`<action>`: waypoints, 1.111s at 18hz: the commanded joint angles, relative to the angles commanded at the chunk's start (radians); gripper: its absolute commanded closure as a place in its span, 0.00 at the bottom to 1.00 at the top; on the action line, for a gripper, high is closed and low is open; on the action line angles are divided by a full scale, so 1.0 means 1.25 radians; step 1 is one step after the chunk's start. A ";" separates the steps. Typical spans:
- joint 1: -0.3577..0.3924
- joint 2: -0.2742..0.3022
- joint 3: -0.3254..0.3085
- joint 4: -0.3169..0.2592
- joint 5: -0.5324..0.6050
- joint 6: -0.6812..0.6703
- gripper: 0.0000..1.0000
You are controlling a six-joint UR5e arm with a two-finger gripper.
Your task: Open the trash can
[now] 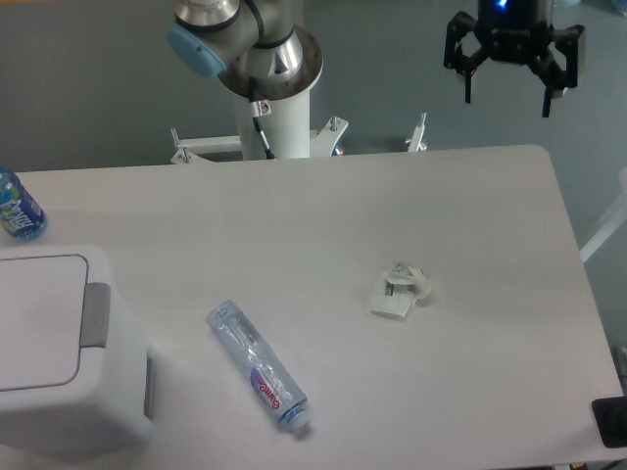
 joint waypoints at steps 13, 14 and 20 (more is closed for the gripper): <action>-0.073 -0.011 0.011 0.032 -0.009 -0.319 0.00; -0.091 -0.013 0.007 0.046 -0.009 -0.368 0.00; -0.222 -0.048 0.002 0.110 -0.006 -0.686 0.00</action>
